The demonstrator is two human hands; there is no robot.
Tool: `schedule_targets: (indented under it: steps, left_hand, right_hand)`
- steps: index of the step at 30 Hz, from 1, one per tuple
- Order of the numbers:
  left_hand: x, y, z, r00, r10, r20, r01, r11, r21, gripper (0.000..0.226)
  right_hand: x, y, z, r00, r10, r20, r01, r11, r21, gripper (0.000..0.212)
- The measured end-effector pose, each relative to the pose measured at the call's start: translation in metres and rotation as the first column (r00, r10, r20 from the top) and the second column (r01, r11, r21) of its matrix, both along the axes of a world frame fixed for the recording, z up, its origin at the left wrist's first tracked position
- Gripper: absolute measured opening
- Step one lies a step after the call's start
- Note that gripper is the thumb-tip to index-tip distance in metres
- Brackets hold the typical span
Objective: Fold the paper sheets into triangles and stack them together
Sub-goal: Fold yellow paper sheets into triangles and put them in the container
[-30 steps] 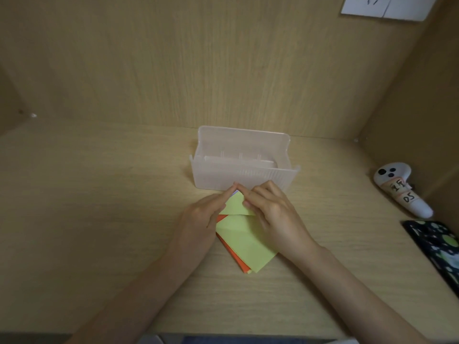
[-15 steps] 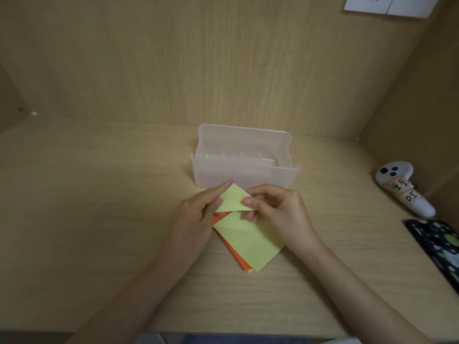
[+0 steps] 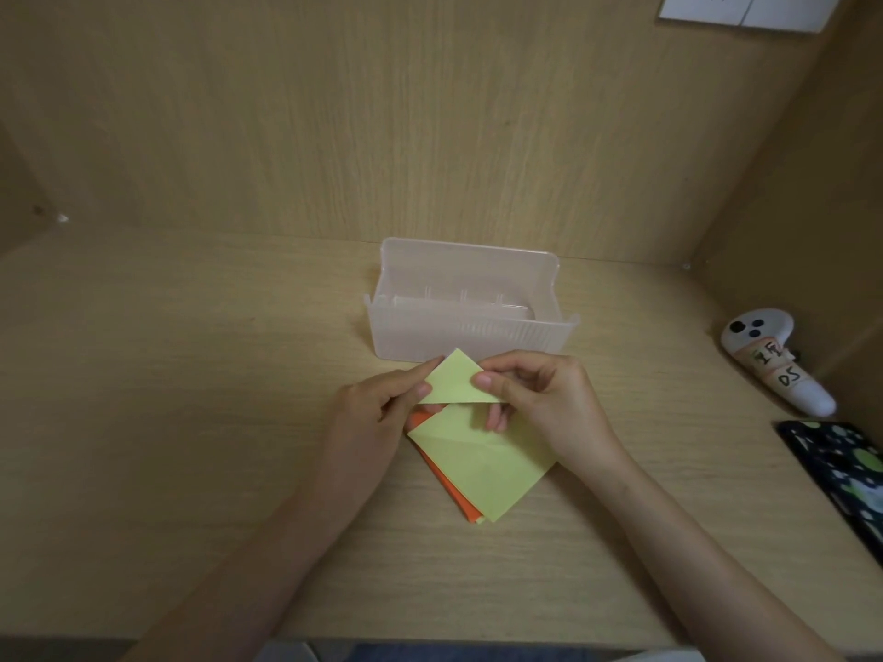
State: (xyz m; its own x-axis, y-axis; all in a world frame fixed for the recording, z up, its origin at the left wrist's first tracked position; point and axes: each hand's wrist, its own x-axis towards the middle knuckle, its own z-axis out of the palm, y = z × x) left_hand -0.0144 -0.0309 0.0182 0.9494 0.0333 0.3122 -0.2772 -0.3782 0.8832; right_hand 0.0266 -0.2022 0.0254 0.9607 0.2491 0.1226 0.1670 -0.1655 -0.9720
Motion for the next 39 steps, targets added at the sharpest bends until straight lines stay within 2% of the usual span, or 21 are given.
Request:
schedule_targets:
  steps: [6,9,11,18,22,28,32,35,39]
  left_hand:
    - [0.005,0.002,0.003,1.0,0.013,-0.006,-0.013,1.0,0.027,0.032]
    - [0.012,-0.001,0.01,0.999,0.041,-0.012,-0.042,0.996,-0.077,0.017]
    - [0.015,-0.003,0.013,0.998,0.064,0.026,-0.061,0.994,-0.089,0.01]
    - [0.013,-0.002,0.011,0.997,0.071,0.01,-0.069,0.989,-0.128,0.017]
    - [0.013,-0.003,0.011,0.996,0.083,0.03,-0.08,0.991,-0.106,0.02]
    - [0.013,-0.008,0.014,0.988,0.111,0.104,-0.1,0.99,-0.104,0.007]
    - [0.013,-0.004,0.014,0.975,0.13,0.182,-0.13,0.991,-0.008,0.004]
    - [0.014,-0.002,0.015,0.972,0.131,0.196,-0.14,0.99,0.033,0.004]
    - [0.015,0.002,0.017,0.95,0.229,0.211,-0.246,0.967,0.059,0.005]
  right_hand:
    - [0.0,0.0,0.002,1.0,-0.012,-0.006,0.012,1.0,-0.012,0.004]
    - [-0.004,0.001,0.006,1.0,0.014,0.02,-0.013,0.999,-0.036,0.005]
    - [-0.006,0.002,0.009,0.999,0.028,0.046,-0.025,0.998,-0.06,0.004]
    - [-0.007,0.004,0.009,0.999,0.027,0.045,-0.022,0.994,-0.11,0.003]
    - [-0.008,0.005,0.011,0.999,0.01,0.05,-0.005,0.995,-0.104,0.002]
    - [-0.004,0.014,0.017,0.998,-0.024,0.065,0.025,1.0,-0.01,0.012]
    - [-0.003,0.016,0.017,1.0,-0.003,0.021,0.003,1.0,0.02,0.011]
    - [-0.005,0.015,0.018,0.999,0.029,0.039,-0.028,0.999,-0.021,0.006]
    - [-0.007,0.01,0.018,0.995,-0.026,0.095,0.039,0.991,-0.132,0.007]
